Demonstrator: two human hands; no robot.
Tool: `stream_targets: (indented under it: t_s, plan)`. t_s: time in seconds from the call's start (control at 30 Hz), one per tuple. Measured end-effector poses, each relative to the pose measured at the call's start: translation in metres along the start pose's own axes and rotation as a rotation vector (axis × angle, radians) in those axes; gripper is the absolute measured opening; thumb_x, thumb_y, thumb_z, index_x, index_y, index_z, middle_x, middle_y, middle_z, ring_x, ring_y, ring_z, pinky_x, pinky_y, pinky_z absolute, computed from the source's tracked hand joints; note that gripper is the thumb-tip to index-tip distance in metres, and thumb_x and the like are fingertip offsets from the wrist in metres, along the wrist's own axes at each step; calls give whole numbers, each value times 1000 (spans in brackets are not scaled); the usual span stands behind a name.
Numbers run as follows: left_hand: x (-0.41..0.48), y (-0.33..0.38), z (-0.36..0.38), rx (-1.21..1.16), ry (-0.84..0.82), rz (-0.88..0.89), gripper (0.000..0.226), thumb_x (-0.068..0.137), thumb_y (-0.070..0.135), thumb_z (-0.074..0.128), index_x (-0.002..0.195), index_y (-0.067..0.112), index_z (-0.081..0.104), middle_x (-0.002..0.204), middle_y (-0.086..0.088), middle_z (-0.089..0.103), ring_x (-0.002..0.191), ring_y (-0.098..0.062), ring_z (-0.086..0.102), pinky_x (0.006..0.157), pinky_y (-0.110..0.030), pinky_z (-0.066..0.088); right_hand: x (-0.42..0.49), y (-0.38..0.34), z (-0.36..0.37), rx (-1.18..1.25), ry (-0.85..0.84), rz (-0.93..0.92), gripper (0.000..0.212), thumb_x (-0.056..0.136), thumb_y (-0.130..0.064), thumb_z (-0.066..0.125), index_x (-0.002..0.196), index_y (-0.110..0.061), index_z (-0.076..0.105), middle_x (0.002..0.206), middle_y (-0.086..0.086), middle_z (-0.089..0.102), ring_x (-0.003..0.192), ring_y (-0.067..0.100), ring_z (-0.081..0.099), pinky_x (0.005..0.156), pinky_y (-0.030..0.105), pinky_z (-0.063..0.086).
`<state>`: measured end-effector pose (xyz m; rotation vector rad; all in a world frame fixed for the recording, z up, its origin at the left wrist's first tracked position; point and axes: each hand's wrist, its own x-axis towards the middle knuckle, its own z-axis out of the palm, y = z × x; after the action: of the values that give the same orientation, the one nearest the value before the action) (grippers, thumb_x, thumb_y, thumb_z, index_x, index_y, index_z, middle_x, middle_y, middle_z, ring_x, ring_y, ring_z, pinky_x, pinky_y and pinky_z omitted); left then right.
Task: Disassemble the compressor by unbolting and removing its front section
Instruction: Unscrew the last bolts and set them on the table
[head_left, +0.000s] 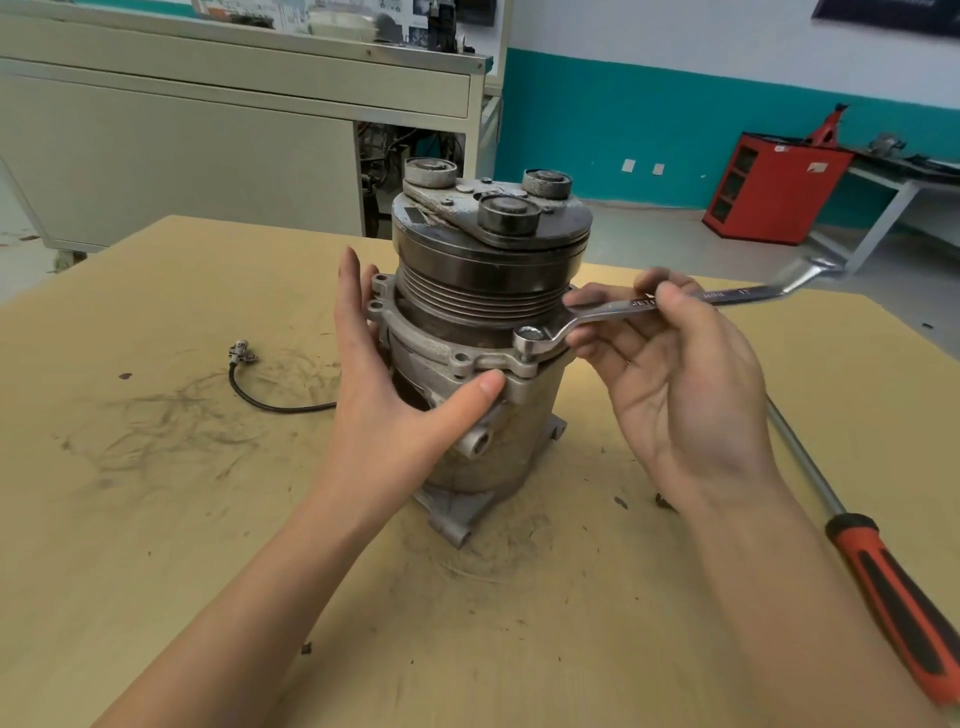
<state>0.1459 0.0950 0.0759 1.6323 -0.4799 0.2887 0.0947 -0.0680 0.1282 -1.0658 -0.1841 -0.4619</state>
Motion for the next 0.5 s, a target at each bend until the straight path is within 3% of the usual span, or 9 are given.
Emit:
stream_targets:
  t_s: [0.1,0.27,0.5]
  plan:
    - [0,1,0,14,1,-11,121,58,64,72,150,43,-4,157,23,13,140,10,20,117,-26,25,-3,-4,-3,-23,23,-91,29,102,-17,27,88,-8,50,83,12,72,74,22,69,66,25,53]
    - [-1,3,-1,18,0,-24,121,59,64,71,151,42,-3,157,23,12,141,9,20,119,-32,25,-24,-6,2,-403,-12,-488,21,100,-14,35,93,-8,53,91,8,71,84,25,70,74,30,55]
    - [-1,4,-1,25,-1,-30,120,60,62,71,151,38,-3,159,19,12,143,3,19,119,-38,25,-34,4,6,-552,-159,-593,10,99,-13,40,100,-12,49,105,16,61,93,25,68,79,38,55]
